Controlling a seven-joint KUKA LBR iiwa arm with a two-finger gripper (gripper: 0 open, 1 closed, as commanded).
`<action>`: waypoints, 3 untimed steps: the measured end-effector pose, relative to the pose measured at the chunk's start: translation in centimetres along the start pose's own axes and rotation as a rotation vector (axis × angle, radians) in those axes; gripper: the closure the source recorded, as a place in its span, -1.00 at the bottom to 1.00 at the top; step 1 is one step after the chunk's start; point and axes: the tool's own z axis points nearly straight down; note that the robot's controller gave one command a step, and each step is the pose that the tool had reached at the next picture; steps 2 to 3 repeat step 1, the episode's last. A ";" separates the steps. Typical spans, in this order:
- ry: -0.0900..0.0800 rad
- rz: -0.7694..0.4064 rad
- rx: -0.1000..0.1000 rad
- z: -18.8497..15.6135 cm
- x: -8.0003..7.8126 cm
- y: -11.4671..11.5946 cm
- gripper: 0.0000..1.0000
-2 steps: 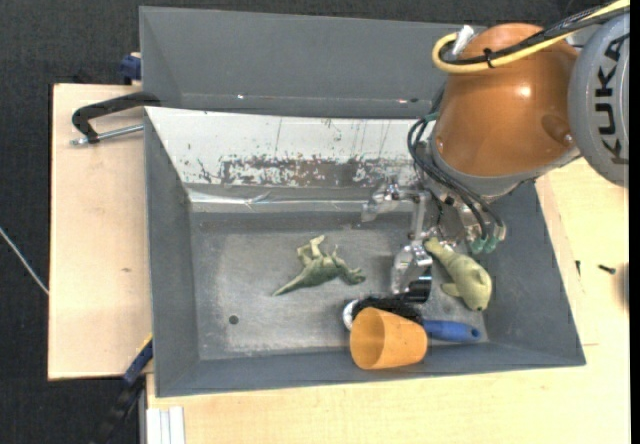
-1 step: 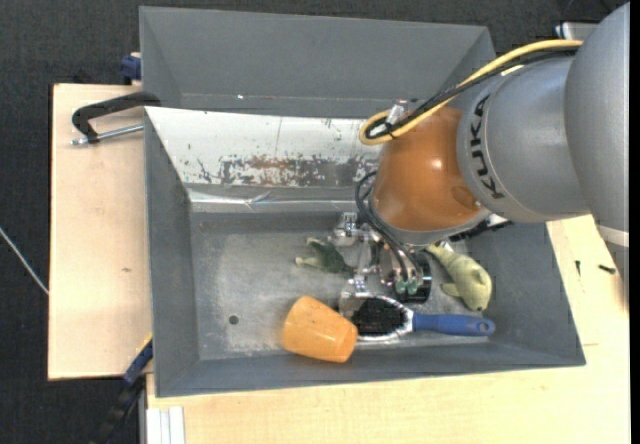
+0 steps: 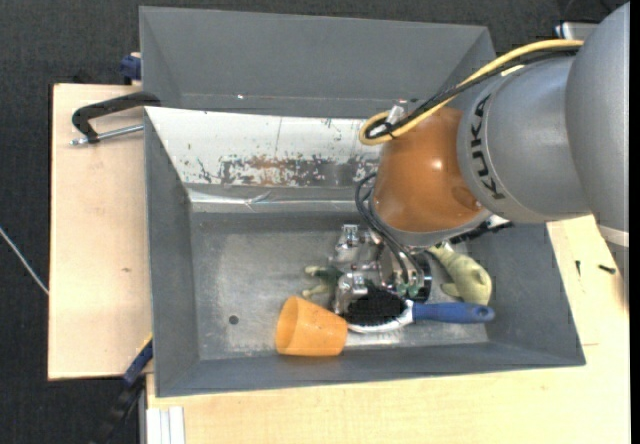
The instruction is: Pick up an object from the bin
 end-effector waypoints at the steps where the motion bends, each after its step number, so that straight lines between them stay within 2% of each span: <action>1: -0.013 -0.048 0.007 -14.4 0.9 -1.2 1.00; 3: -0.013 -0.048 0.007 -14.4 0.9 -1.2 1.00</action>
Offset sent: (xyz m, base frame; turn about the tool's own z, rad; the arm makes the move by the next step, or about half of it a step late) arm -0.0116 -0.0140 0.1387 -0.0480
